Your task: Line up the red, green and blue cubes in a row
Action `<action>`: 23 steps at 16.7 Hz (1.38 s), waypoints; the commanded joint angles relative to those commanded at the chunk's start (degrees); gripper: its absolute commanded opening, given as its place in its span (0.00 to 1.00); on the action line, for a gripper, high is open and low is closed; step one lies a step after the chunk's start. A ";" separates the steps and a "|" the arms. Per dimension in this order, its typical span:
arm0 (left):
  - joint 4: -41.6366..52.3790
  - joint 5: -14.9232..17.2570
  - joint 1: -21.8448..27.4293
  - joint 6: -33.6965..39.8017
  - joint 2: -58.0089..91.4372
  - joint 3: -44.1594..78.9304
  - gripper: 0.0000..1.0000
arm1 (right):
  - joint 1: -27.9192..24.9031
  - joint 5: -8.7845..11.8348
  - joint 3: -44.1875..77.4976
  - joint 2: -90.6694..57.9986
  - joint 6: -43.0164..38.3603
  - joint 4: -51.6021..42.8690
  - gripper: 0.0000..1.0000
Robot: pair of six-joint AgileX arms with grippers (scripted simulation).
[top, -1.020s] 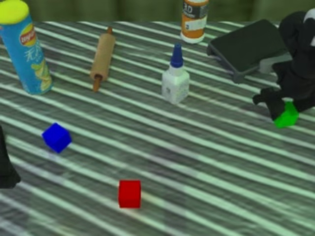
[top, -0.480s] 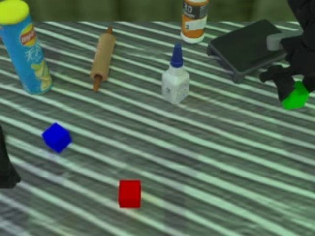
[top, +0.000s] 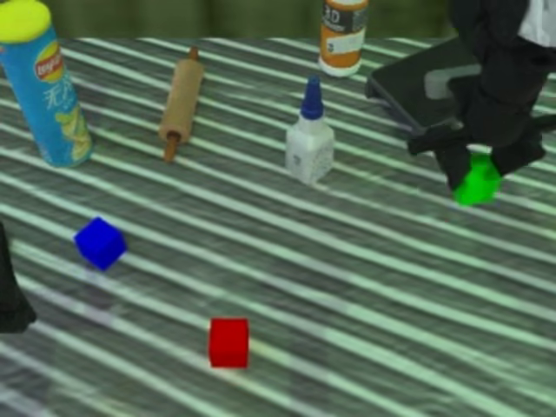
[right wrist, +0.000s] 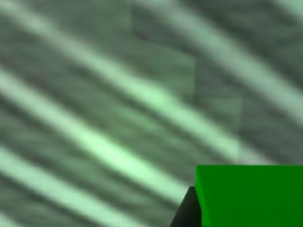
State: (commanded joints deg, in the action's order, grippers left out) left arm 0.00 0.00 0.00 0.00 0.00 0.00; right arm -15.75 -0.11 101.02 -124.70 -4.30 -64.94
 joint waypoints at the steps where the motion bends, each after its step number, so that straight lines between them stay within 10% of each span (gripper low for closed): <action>1: 0.00 0.00 0.00 0.00 0.00 0.00 1.00 | -2.73 -0.09 -0.75 0.56 -3.63 -0.05 0.00; 11: 0.00 0.00 0.00 0.00 0.00 0.00 1.00 | -31.35 -1.39 -10.41 9.24 -42.60 0.93 0.00; 23: 0.00 0.00 0.00 0.00 0.00 0.00 1.00 | -33.79 -1.34 -16.30 7.80 -45.18 8.84 0.00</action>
State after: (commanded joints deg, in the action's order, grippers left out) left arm 0.00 0.00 0.00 0.00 0.00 0.00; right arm -49.54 -1.45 84.72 -116.89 -49.47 -56.09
